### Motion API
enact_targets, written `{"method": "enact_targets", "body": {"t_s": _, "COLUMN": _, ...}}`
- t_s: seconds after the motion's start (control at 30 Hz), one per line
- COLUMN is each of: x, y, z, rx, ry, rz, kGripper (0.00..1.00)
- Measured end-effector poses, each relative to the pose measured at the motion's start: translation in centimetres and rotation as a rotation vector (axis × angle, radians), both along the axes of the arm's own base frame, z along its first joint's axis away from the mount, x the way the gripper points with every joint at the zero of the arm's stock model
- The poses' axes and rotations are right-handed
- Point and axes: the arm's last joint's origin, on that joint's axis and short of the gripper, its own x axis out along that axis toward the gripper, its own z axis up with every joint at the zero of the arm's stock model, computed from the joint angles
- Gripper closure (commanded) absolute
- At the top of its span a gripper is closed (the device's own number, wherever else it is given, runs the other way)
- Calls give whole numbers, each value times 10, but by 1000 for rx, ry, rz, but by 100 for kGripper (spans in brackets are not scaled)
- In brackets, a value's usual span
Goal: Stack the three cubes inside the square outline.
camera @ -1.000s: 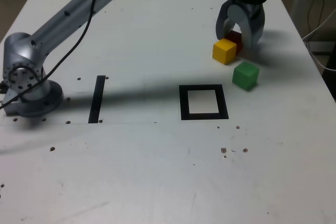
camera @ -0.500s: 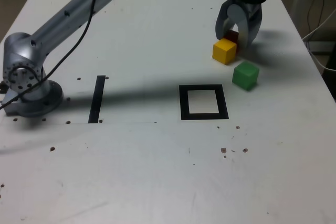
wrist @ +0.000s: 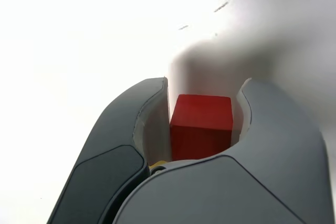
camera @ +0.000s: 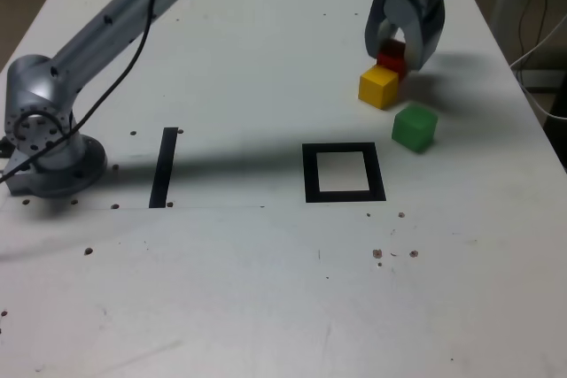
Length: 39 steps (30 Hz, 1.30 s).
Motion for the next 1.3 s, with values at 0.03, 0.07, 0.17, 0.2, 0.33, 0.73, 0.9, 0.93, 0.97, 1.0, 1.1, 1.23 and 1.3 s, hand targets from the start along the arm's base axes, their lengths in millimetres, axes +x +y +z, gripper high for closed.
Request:
{"method": "enact_targets", "body": {"t_s": 0.03, "x": -2, "y": -1, "z": 3, "rx": 0, "ry": -4, "rz": 6, "kGripper": 59}}
{"method": "enact_targets", "body": {"t_s": 0.07, "x": -4, "y": -2, "z": 6, "rx": -1, "ry": -5, "rz": 13, "kGripper": 59}}
{"method": "enact_targets", "body": {"t_s": 0.17, "x": -10, "y": -5, "z": 13, "rx": -6, "ry": -7, "rz": 47, "kGripper": 59}}
{"method": "enact_targets", "body": {"t_s": 0.2, "x": -13, "y": -7, "z": 15, "rx": -8, "ry": -4, "rz": 61, "kGripper": 59}}
{"method": "enact_targets", "body": {"t_s": 0.33, "x": -29, "y": -16, "z": 30, "rx": 3, "ry": 4, "rz": 120, "kGripper": 59}}
{"method": "enact_targets", "body": {"t_s": 0.73, "x": -66, "y": -74, "z": 58, "rx": 26, "ry": -4, "rz": 366, "kGripper": 60}}
{"method": "enact_targets", "body": {"t_s": 0.9, "x": -71, "y": -95, "z": 56, "rx": -32, "ry": 11, "rz": 446, "kGripper": 60}}
{"method": "enact_targets", "body": {"t_s": 0.93, "x": -72, "y": -98, "z": 57, "rx": -38, "ry": 10, "rz": 466, "kGripper": 60}}
{"method": "enact_targets", "body": {"t_s": 0.97, "x": -75, "y": -101, "z": 57, "rx": -46, "ry": 15, "rz": 498, "kGripper": 60}}
{"method": "enact_targets", "body": {"t_s": 1.0, "x": -77, "y": -107, "z": 58, "rx": -50, "ry": 17, "rz": 514, "kGripper": 60}}
{"method": "enact_targets", "body": {"t_s": 1.1, "x": -80, "y": -118, "z": 63, "rx": -50, "ry": 8, "rz": 510, "kGripper": 60}}
{"method": "enact_targets", "body": {"t_s": 1.23, "x": -86, "y": -124, "z": 58, "rx": -64, "ry": 38, "rz": 577, "kGripper": 60}}
{"method": "enact_targets", "body": {"t_s": 1.3, "x": -87, "y": -130, "z": 57, "rx": -68, "ry": 47, "rz": 577, "kGripper": 60}}
